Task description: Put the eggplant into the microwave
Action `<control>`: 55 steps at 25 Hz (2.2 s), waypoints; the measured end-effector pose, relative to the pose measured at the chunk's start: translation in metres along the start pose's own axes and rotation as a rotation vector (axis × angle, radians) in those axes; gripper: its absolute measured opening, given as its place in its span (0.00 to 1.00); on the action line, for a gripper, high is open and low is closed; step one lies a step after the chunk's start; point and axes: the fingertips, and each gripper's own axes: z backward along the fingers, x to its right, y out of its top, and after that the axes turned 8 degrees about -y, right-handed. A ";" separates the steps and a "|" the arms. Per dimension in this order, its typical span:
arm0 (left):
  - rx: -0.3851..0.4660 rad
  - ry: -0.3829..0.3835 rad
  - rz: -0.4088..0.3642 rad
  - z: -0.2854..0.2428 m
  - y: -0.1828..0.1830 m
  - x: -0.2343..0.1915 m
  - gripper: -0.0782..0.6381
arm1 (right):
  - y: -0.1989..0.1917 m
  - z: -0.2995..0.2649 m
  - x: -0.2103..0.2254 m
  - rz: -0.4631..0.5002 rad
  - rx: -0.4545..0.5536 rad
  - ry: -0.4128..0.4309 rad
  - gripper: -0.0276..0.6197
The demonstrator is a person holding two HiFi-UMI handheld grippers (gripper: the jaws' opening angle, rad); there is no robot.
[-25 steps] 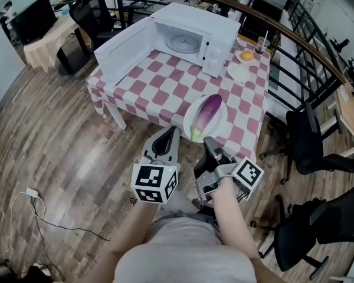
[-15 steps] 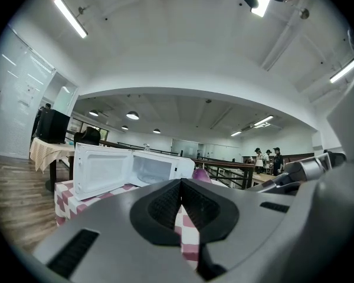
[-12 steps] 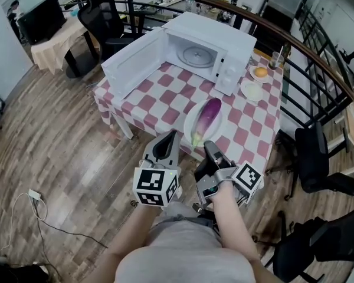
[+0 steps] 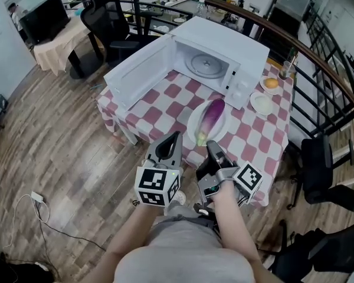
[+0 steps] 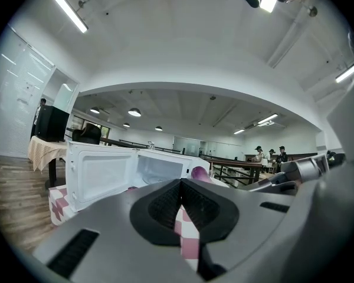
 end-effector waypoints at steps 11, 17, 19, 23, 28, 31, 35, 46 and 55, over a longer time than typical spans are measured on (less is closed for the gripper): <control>-0.017 -0.003 0.015 -0.051 0.008 -0.049 0.12 | 0.019 -0.068 -0.017 0.004 -0.003 0.001 0.09; -0.028 0.004 0.022 -0.076 0.005 -0.068 0.12 | 0.032 -0.096 -0.021 0.004 -0.008 0.004 0.09; -0.031 0.005 0.024 -0.082 0.005 -0.072 0.12 | 0.036 -0.102 -0.020 0.002 -0.005 0.001 0.09; -0.033 0.008 0.025 -0.090 0.006 -0.079 0.12 | 0.043 -0.111 -0.019 0.003 0.000 -0.005 0.09; -0.047 -0.012 0.038 -0.102 0.003 -0.087 0.12 | 0.049 -0.122 -0.017 -0.026 0.014 -0.009 0.09; -0.059 -0.033 0.041 -0.111 0.002 -0.092 0.12 | 0.051 -0.128 -0.013 -0.031 0.033 -0.020 0.09; -0.074 -0.081 0.031 -0.130 0.003 -0.101 0.12 | 0.057 -0.142 -0.010 -0.046 0.074 -0.031 0.10; -0.114 -0.174 0.026 -0.182 0.003 -0.142 0.12 | 0.066 -0.193 -0.007 -0.092 0.146 -0.040 0.09; -0.144 -0.257 0.033 -0.228 -0.004 -0.174 0.12 | 0.086 -0.240 -0.001 -0.119 0.223 -0.050 0.09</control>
